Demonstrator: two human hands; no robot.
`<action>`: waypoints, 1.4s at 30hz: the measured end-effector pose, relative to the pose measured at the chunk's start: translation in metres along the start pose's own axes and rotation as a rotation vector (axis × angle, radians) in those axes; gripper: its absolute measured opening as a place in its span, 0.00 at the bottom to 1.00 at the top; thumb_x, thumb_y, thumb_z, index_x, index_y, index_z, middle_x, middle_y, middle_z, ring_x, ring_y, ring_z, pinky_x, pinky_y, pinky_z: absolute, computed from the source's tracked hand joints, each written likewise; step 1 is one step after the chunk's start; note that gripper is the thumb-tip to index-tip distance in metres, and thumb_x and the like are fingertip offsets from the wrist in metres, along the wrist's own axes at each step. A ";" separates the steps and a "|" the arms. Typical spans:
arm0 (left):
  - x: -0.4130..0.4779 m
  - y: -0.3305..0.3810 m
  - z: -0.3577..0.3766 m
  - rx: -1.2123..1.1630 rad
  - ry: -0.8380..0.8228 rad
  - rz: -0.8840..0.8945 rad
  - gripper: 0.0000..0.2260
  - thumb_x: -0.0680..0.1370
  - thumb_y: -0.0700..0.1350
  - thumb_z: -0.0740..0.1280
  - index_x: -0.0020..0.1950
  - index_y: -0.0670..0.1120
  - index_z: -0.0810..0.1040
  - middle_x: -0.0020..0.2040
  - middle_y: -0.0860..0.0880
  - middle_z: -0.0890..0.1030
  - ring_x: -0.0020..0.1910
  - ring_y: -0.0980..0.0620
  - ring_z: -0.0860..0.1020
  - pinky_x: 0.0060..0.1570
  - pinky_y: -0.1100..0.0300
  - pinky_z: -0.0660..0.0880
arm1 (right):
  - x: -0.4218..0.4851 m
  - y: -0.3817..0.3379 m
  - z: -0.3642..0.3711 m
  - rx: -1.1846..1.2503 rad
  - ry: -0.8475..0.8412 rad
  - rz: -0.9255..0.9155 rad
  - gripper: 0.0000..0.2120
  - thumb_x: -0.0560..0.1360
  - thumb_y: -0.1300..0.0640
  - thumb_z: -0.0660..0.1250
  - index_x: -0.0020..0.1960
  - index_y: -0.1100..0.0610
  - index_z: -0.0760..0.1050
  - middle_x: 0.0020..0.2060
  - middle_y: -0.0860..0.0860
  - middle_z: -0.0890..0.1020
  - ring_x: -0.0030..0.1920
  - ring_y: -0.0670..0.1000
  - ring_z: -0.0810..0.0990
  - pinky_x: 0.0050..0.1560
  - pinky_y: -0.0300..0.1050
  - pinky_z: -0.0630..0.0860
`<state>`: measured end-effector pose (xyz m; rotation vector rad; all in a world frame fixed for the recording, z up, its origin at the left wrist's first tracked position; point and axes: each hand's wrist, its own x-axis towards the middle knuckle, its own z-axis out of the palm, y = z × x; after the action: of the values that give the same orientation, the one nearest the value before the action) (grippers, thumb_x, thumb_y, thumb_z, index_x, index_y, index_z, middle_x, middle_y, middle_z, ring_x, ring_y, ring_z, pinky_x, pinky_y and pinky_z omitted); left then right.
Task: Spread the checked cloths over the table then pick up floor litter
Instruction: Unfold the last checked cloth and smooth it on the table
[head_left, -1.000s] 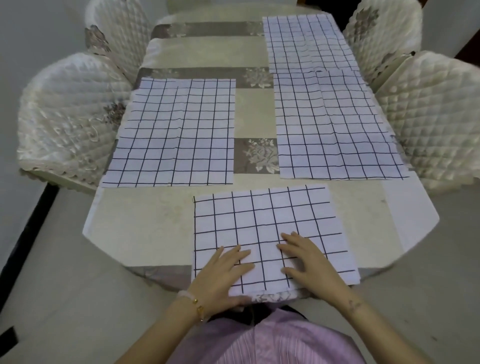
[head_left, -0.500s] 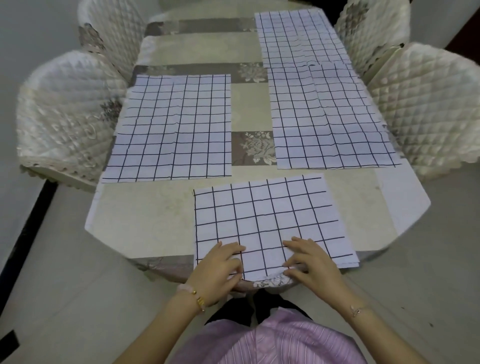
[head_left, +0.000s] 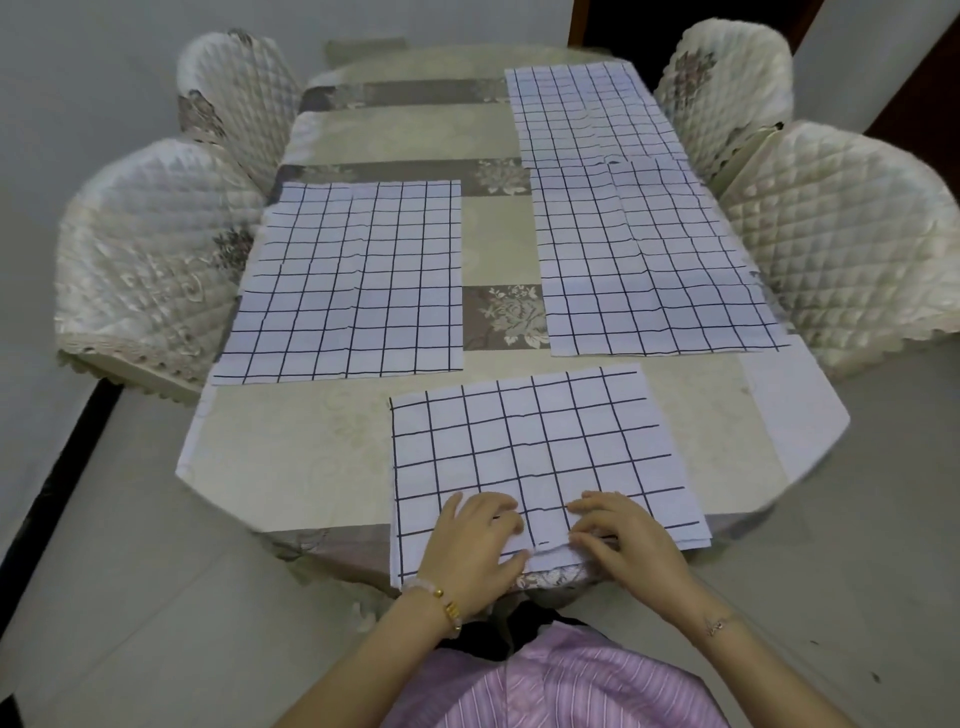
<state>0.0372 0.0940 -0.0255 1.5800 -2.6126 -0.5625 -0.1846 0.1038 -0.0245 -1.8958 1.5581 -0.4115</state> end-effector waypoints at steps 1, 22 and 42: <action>-0.001 -0.001 -0.002 -0.006 -0.004 0.004 0.19 0.75 0.60 0.57 0.62 0.53 0.72 0.69 0.56 0.68 0.69 0.57 0.64 0.71 0.54 0.52 | 0.002 -0.003 -0.003 0.008 0.018 0.016 0.04 0.75 0.52 0.67 0.45 0.49 0.81 0.51 0.39 0.80 0.56 0.39 0.75 0.60 0.39 0.71; 0.133 -0.066 -0.272 -0.538 0.720 -0.161 0.10 0.73 0.44 0.71 0.32 0.51 0.76 0.27 0.55 0.74 0.31 0.59 0.70 0.34 0.64 0.65 | 0.197 -0.126 -0.221 0.197 0.522 -0.262 0.04 0.75 0.60 0.68 0.46 0.53 0.80 0.39 0.41 0.81 0.43 0.38 0.79 0.45 0.23 0.71; 0.005 -0.004 -0.132 -0.219 0.562 0.234 0.12 0.64 0.35 0.76 0.44 0.47 0.83 0.41 0.53 0.83 0.41 0.54 0.81 0.40 0.62 0.77 | 0.030 -0.065 -0.108 0.372 0.609 0.080 0.08 0.74 0.57 0.68 0.46 0.43 0.79 0.47 0.50 0.76 0.50 0.51 0.76 0.53 0.33 0.71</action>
<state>0.0669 0.0501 0.0960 1.1374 -2.1795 -0.3135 -0.1939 0.0514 0.0933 -1.4820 1.7610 -1.2371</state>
